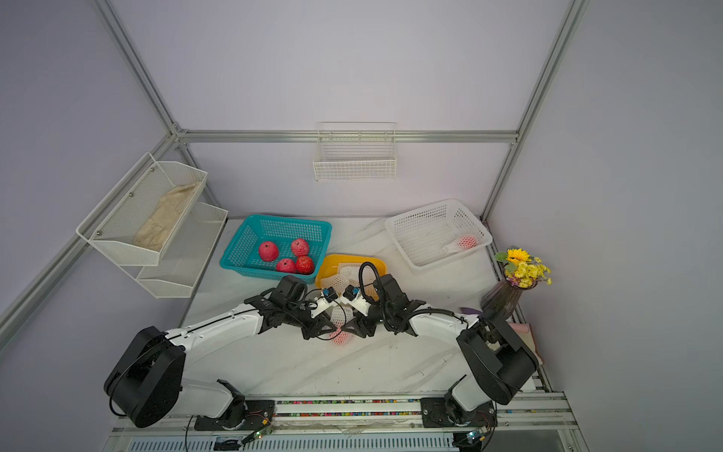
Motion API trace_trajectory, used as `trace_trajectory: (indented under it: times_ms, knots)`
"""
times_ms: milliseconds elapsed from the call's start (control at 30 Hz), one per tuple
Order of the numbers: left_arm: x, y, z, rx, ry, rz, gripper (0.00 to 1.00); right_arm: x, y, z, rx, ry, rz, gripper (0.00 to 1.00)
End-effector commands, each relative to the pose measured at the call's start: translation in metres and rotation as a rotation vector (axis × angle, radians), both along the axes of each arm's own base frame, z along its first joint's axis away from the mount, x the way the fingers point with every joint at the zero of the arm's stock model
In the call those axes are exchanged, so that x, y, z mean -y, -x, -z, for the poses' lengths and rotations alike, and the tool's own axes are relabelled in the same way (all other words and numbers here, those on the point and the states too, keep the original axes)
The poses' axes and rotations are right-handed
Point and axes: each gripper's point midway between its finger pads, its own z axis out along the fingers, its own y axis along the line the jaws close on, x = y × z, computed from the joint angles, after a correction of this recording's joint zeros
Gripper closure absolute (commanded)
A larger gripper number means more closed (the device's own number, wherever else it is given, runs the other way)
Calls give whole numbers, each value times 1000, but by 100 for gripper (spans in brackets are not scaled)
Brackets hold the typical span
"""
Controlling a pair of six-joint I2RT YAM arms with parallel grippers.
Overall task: Remove foam nets from apples
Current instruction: Remove the foam net from the apple.
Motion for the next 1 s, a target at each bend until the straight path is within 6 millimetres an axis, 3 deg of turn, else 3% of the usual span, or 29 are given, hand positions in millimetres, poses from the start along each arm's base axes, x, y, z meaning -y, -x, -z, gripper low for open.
trace_trajectory:
  times_ms: [0,300,433,567,867,967]
  knots:
    - [7,-6,-21,51,49,7,72,-1,9,9,-56,-12,-33,42]
    - [6,-4,-20,44,42,6,75,-2,0,17,-75,11,-5,45]
    - [5,-5,-25,72,56,-4,75,0,-2,16,-71,5,4,38]
    - [6,-7,-33,105,91,-13,75,0,1,14,-64,-14,-30,39]
    - [7,-4,-26,75,88,-7,75,-7,10,16,-102,-21,-139,64]
    - [5,-6,-25,77,69,-19,65,-7,13,15,-100,-27,-156,77]
